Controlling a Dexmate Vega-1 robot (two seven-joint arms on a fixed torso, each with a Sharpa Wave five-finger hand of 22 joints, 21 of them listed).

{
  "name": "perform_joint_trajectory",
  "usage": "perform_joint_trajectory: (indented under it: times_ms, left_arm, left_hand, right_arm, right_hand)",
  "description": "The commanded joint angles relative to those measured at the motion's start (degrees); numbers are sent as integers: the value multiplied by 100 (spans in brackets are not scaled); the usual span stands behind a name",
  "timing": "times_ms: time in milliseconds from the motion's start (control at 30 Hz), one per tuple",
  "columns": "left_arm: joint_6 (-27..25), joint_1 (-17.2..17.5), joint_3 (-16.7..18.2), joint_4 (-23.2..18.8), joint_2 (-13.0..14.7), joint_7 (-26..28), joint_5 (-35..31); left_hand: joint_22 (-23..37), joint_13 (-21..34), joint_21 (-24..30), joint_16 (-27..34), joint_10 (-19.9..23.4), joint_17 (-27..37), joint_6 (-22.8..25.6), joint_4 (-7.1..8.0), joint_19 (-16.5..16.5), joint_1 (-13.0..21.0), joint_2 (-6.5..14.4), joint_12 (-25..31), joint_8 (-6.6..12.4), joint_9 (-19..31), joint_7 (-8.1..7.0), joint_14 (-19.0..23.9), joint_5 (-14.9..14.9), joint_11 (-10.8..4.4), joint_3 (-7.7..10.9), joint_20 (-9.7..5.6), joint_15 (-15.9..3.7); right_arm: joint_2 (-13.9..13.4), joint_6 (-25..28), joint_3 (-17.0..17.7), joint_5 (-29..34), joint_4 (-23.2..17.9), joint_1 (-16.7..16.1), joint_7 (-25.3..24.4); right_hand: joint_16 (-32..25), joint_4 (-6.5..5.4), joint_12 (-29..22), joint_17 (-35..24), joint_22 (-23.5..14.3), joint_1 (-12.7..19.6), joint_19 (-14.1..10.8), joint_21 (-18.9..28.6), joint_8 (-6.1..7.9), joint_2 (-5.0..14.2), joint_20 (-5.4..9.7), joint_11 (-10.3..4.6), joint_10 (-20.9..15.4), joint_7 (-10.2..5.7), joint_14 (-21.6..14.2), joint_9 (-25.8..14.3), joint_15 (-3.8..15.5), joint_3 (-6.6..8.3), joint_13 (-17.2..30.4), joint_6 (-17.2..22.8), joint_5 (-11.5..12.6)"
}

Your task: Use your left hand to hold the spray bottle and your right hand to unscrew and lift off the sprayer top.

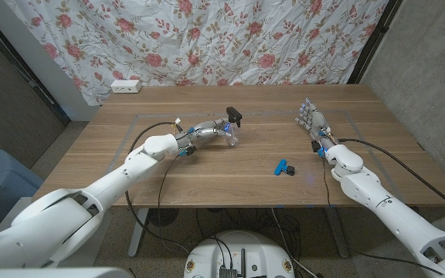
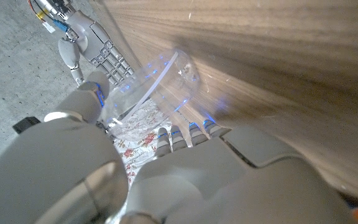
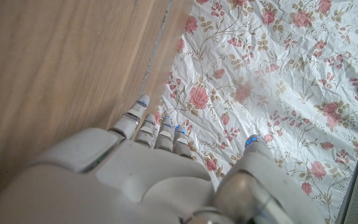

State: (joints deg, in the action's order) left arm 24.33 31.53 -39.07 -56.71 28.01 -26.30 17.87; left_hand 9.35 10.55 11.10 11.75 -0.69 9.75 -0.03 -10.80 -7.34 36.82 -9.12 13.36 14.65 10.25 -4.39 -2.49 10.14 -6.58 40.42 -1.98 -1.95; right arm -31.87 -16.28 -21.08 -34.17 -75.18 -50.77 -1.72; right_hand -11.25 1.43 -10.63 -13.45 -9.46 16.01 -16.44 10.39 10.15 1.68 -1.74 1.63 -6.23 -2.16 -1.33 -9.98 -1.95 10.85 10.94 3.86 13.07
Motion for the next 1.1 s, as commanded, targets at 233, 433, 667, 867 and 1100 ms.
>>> perform_joint_trajectory:
  times_ms: [233, 433, 667, 867, 1100]
  left_arm:
    - [333, 18, 21, 383, -299, 467, -67]
    - [369, 48, 32, 418, -359, 604, -75]
    - [420, 51, 13, 517, -450, 728, -111]
    - [558, -21, 10, 785, -596, 721, -73]
    - [634, -57, 23, 984, -721, 756, -24]
  left_hand:
    - [11, 75, -12, 67, 747, 16, 746, 0, 380, 580, -26, 116, 328, 68, -16, 864, -9, -127, -122, -221, -435]
    - [12, 124, -6, 105, 1239, 25, 1141, -1, 631, 942, -44, 200, 552, 111, 40, 1386, -11, -218, -231, -268, -544]
    - [12, 219, 0, 165, 1816, 43, 1577, 4, 905, 1304, -72, 338, 856, 183, 28, 1924, -11, -297, -426, -344, -671]
    - [14, 317, 12, 223, 2224, 67, 1852, 19, 1161, 1558, -62, 444, 1108, 254, 53, 2307, -23, -341, -647, -453, -724]
    - [17, 496, 48, 409, 2735, 154, 2172, 78, 1549, 1820, 136, 631, 1445, 372, 103, 2815, 18, -340, -868, -449, -790]
  right_arm:
    - [-32, 23, 38, 11, -120, -110, -106]
    - [-12, 8, 32, 22, -102, -105, -120]
    - [-18, 30, 29, 32, -120, -113, -141]
    - [-28, 62, 25, 48, -140, -112, -170]
    - [-35, 113, 4, 82, -147, -92, -201]
  right_hand:
    - [-50, 26, -53, -2, -12, -38, -26, 26, 42, 8, -54, 11, 7, -29, -3, -22, -34, 11, 3, -39, -23]
    - [-56, 36, -55, 2, -12, -40, -28, 28, 44, 14, -57, 20, 4, -28, -7, -22, -33, 10, 3, -39, -28]
    - [-57, 47, -56, 7, -12, -40, -28, 28, 47, 25, -55, 19, 2, -25, -2, -22, -31, 12, 4, -39, -32]
    - [-60, 58, -56, 11, -12, -44, -30, 29, 50, 31, -49, 23, 6, -27, 0, -22, -36, 10, 4, -35, -37]
    - [-64, 69, -55, 14, -13, -49, -34, 31, 52, 39, -58, 21, 9, -35, 0, -22, -26, 8, 4, -33, -42]
